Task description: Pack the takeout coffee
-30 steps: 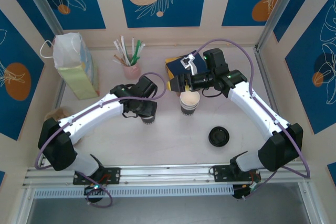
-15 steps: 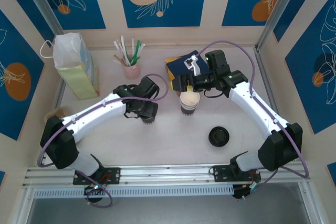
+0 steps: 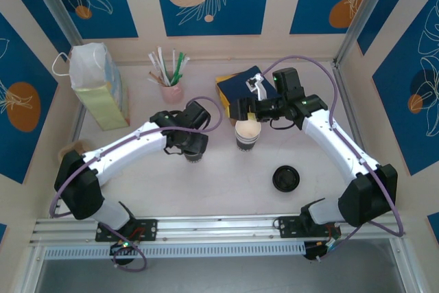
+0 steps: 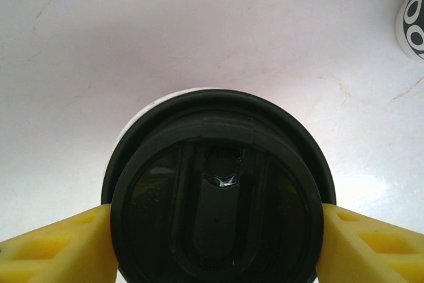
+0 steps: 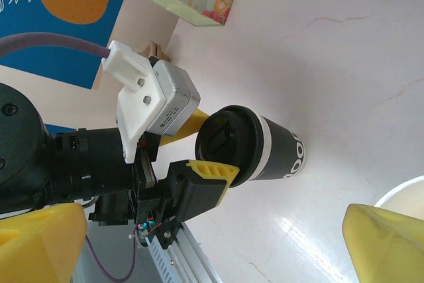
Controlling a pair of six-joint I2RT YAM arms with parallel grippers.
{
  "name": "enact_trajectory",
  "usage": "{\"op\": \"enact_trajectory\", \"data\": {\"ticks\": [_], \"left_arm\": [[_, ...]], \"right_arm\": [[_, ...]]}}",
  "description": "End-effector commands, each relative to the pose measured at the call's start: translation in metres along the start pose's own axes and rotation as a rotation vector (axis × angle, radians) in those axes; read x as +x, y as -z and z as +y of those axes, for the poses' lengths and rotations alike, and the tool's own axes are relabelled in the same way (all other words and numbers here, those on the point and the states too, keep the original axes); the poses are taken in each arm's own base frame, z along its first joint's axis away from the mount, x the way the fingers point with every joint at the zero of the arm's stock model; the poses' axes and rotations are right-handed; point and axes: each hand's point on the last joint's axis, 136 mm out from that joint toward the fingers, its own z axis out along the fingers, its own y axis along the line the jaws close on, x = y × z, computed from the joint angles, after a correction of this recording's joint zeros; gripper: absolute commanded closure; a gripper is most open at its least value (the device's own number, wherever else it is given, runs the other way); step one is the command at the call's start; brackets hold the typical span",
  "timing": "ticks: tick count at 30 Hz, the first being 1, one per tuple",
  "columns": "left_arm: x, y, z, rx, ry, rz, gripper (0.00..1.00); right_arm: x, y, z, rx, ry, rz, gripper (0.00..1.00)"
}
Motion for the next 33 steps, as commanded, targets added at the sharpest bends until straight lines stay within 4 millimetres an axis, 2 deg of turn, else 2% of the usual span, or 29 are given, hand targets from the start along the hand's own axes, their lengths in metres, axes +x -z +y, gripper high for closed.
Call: {"op": "enact_trajectory", "data": {"ticks": [1, 12, 25, 33], "left_arm": [[-0.001, 0.003, -0.003, -0.009, -0.040, 0.009, 0.32], [0.011, -0.006, 0.005, -0.059, -0.057, 0.047, 0.31], [0.004, 0.005, 0.008, -0.064, -0.047, 0.012, 0.31], [0.014, -0.005, 0.007, -0.058, -0.038, 0.040, 0.31]], "right_arm": [[0.003, 0.004, 0.003, -0.005, 0.000, -0.003, 0.01], [0.004, 0.004, 0.003, -0.007, -0.002, -0.002, 0.01], [0.004, 0.002, 0.003, -0.012, -0.003, 0.002, 0.01], [0.003, 0.001, 0.004, -0.014, 0.000, 0.003, 0.01]]}}
